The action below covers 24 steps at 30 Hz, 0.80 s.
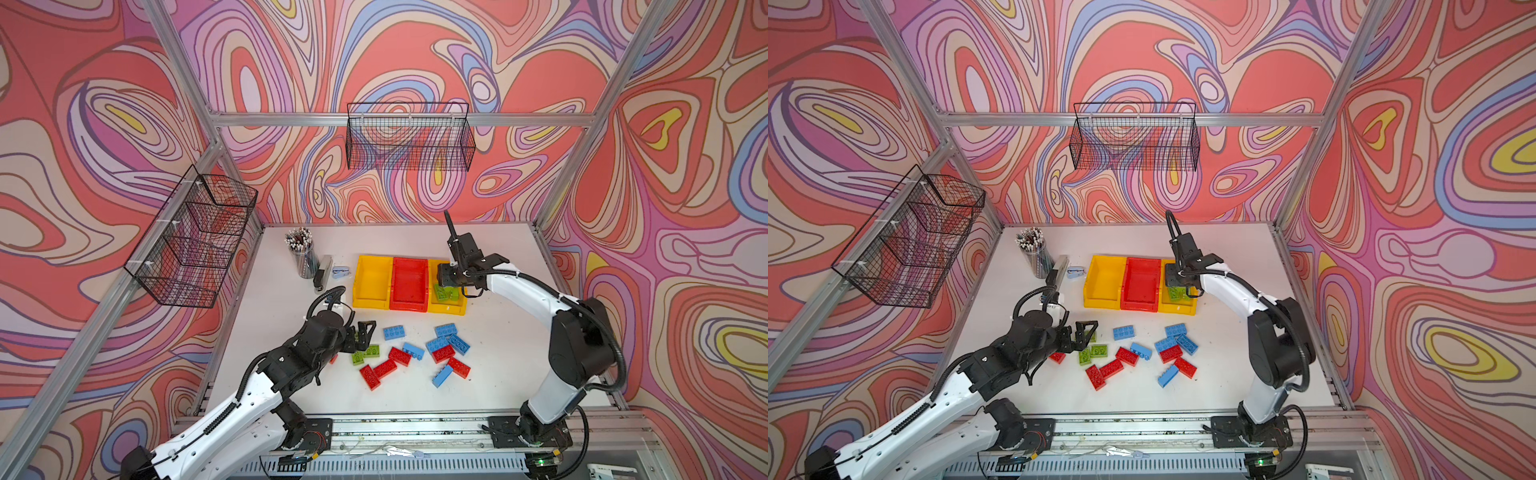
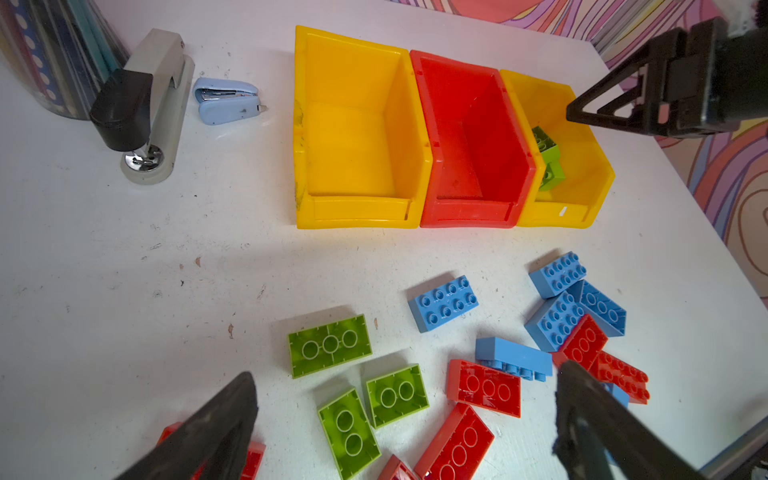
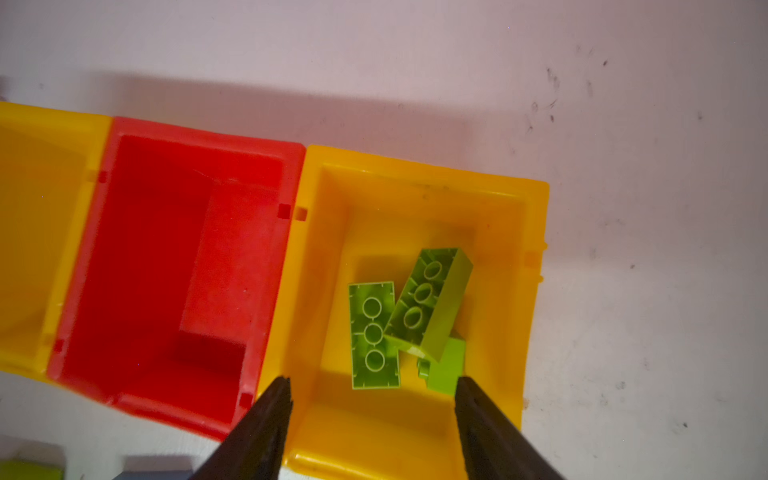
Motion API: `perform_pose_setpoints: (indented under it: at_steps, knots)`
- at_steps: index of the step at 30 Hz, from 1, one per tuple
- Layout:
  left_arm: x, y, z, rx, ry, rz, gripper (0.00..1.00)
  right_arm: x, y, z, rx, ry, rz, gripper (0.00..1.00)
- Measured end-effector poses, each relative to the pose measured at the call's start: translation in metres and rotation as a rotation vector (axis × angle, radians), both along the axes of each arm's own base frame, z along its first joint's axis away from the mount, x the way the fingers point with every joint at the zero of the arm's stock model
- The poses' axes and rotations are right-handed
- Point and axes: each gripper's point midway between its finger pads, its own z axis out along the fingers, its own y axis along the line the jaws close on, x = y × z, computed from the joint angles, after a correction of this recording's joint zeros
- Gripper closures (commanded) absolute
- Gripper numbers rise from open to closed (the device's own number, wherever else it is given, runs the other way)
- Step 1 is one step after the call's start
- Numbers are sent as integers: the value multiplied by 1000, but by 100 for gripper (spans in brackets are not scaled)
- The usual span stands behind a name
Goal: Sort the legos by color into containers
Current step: 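Move the right gripper back to the pile and grasp a blue brick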
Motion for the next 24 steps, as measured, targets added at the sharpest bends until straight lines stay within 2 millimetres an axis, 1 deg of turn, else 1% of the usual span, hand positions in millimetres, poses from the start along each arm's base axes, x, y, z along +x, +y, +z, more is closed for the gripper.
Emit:
perform_pose_setpoints:
  at_steps: [3, 5, 6, 9, 12, 15, 18, 21, 24]
  knots:
    - [-5, 3, -3, -17, 2, 3, 0, -12, 10, 20, 27, -39, 16, 29]
    - [-11, 6, -10, -23, 20, 8, 0, -24, 27, 24, 38, -46, 48, 28]
    - [-13, 8, -13, -25, 23, 9, 0, -31, 35, 22, 40, -41, 65, 27]
    - [-22, 14, -26, -28, 50, 16, 0, -56, 64, 8, 41, -4, 127, 24]
    - [-30, 20, -33, -40, 61, 26, 0, -78, 89, -2, 38, 24, 175, 22]
    - [-34, 24, -33, -73, 52, 36, 0, -94, 110, -8, 42, 38, 209, 20]
    - [-39, 28, -39, -99, 55, 54, 0, -107, 129, -15, 48, 49, 234, 19]
    - [-44, 34, -50, -106, 73, 76, 0, -121, 148, -33, 36, 78, 257, 19]
    - [-48, 38, -57, -113, 82, 90, 0, -134, 161, -58, 2, 120, 270, 18]
